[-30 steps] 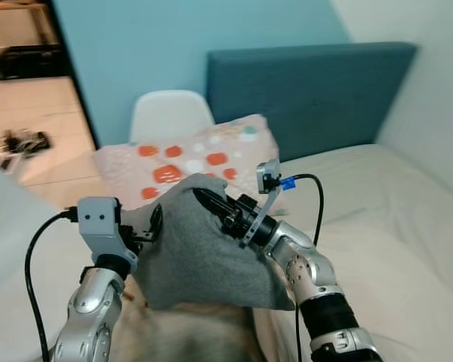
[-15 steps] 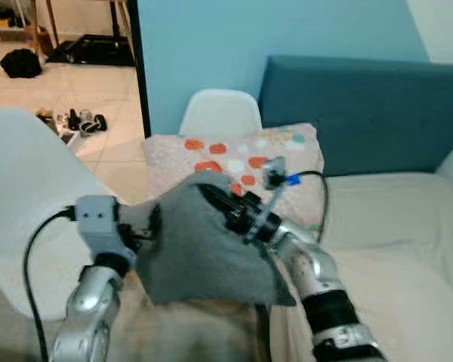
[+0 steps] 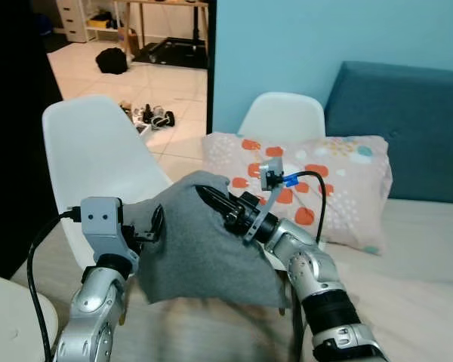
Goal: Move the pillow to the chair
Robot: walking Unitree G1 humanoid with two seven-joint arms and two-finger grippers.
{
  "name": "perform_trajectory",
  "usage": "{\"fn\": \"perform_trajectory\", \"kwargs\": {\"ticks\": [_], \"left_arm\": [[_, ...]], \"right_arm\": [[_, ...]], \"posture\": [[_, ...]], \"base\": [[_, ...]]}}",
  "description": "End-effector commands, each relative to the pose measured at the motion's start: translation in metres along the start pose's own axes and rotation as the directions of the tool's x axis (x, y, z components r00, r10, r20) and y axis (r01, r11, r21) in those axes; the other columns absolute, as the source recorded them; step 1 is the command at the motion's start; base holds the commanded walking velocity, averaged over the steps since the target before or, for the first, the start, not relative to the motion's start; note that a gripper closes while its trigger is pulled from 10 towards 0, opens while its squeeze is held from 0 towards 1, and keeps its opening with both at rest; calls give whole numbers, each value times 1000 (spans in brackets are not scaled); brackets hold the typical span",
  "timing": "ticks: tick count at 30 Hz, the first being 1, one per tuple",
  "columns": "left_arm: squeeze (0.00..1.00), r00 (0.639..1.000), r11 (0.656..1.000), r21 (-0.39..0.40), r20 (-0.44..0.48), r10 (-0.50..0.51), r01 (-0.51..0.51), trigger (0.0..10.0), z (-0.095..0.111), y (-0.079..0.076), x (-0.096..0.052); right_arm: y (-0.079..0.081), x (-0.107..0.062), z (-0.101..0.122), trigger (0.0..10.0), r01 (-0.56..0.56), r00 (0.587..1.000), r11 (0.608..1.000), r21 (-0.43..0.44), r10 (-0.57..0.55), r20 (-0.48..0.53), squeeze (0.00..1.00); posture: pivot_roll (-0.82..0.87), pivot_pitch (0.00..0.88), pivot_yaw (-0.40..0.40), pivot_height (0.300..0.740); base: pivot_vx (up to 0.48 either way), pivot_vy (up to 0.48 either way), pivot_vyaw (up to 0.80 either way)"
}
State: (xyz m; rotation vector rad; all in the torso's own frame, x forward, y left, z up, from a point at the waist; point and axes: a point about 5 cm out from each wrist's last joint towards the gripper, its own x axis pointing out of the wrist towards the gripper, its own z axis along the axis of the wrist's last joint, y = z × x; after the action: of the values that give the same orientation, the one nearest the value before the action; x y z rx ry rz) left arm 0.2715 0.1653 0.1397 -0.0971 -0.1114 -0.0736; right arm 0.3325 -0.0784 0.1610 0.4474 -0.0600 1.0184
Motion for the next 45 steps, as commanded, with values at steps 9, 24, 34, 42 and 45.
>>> {"fn": "perform_trajectory", "kwargs": {"ticks": [9, 24, 34, 42, 45], "left_arm": [[0, 999, 998, 51, 3, 37, -38, 10000, 0, 6, -2], [0, 999, 997, 60, 1, 38, -38, 10000, 0, 6, -2], [0, 999, 997, 64, 1, 40, -40, 10000, -1, 6, -1], [0, 999, 997, 66, 0, 40, -40, 10000, 0, 5, -1], [0, 999, 997, 65, 2, 41, -41, 10000, 0, 5, -1]], "right_arm": [[9, 11, 9, 10000, -57, 997, 998, 26, 56, 54, 0], [9, 12, 10, 10000, -57, 996, 998, 29, 55, 63, 0], [13, 12, 9, 10000, -77, 996, 997, -1, 77, 53, 0], [12, 12, 9, 10000, -81, 996, 997, 0, 81, 48, 0], [13, 12, 8, 10000, -84, 996, 996, 3, 83, 44, 0]], "posture": [[7, 0, -74, 740], [10, 0, -71, 740], [10, 0, -70, 740], [10, 0, -71, 740], [8, 0, -71, 740]], "base": [[155, 0, 608], [480, 0, 0], [480, 0, 794], [480, 0, 792], [461, 0, 794]]}}
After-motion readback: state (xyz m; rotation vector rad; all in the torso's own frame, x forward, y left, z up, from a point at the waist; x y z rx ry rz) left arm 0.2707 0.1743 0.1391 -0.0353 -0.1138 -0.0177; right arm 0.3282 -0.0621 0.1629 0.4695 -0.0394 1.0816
